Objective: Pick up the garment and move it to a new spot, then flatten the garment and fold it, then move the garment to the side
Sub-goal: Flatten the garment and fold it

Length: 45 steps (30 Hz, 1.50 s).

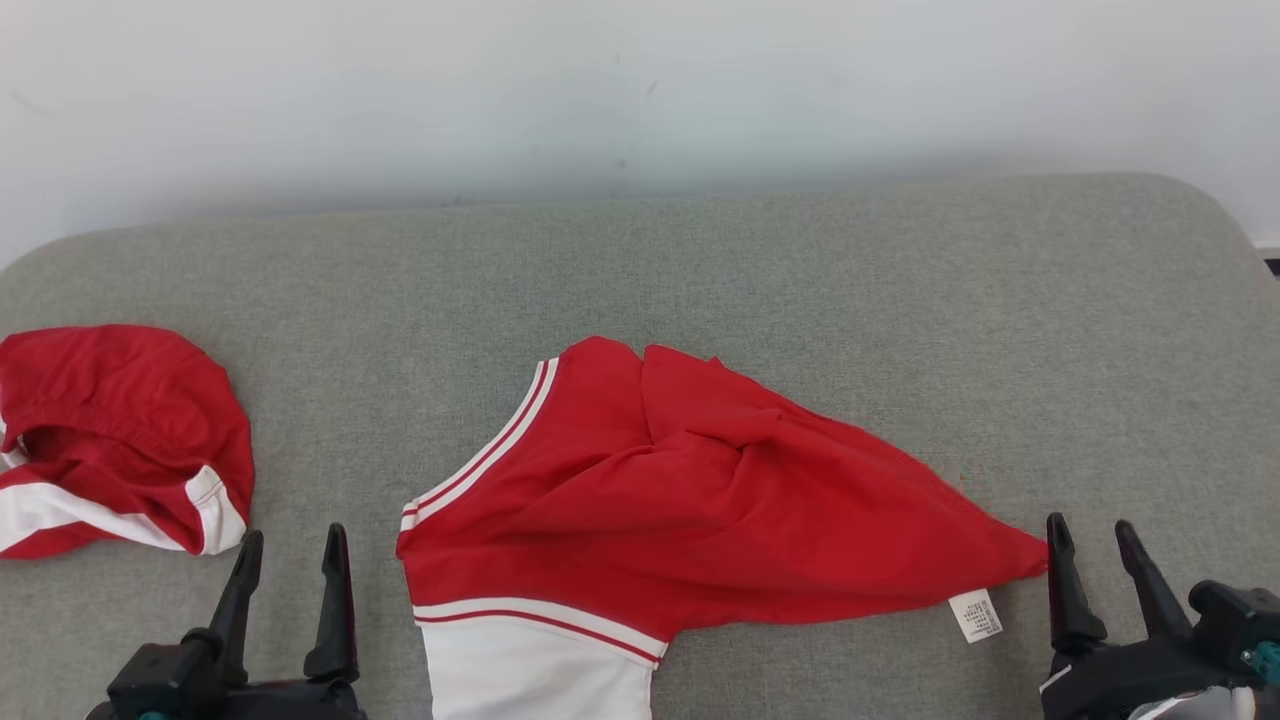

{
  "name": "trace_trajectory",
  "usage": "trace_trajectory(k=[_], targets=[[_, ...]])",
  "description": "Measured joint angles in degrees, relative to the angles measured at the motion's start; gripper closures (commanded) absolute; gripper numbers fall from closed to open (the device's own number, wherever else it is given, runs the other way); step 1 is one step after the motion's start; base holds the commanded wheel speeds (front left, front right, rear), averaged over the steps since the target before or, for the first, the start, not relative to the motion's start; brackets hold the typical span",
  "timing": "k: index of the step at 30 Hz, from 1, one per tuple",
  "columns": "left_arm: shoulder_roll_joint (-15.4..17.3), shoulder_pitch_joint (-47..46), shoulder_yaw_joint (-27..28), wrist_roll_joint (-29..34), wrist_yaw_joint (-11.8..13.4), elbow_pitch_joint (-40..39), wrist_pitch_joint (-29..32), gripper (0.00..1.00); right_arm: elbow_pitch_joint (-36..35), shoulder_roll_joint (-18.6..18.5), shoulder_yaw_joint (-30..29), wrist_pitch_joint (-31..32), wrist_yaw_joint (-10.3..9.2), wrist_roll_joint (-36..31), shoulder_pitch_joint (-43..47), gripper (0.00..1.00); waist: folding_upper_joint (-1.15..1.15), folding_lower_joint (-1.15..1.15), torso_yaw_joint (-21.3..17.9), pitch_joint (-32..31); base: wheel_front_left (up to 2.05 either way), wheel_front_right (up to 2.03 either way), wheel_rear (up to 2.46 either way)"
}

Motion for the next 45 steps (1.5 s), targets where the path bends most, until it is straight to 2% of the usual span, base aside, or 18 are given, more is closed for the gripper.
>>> trace_trajectory(k=[10, 18, 23, 32, 45], targets=[[0.0, 0.8, 0.6, 0.2, -0.3, -0.9, 0.0, 0.0, -12.0, 2.7, -0.8, 0.0, 0.0, -5.6, 3.3, 0.0, 0.0, 0.0, -0.4, -1.9, 0.0, 0.0, 0.0], [0.0, 2.4, 1.1, 1.1, 0.2, -1.5, 0.0, 0.0, -16.8, 4.4, 1.1, 0.0, 0.0, -9.0, 6.8, 0.0, 0.0, 0.0, 0.4, -3.7, 0.0, 0.0, 0.0], [0.0, 3.9, 1.9, 2.2, 1.1, -2.4, 0.0, 0.0, -18.5, 4.7, 2.0, 0.0, 0.0, -9.9, 8.7, 0.0, 0.0, -0.01, 1.0, -4.8, 0.0, 0.0, 0.0], [0.1, 6.4, 2.5, 4.0, 1.2, -2.4, 0.0, 0.0, -20.0, 4.8, 1.4, 0.0, 0.0, -11.1, 12.0, 0.0, 0.0, -0.01, 1.4, -5.7, 0.0, 0.0, 0.0], [0.1, 7.0, 2.6, 3.8, 1.1, -1.7, 0.0, 0.0, -19.1, 4.6, 1.0, 0.0, 0.0, -11.2, 12.5, 0.0, 0.0, -0.01, 1.1, -5.6, 0.0, 0.0, 0.0]])
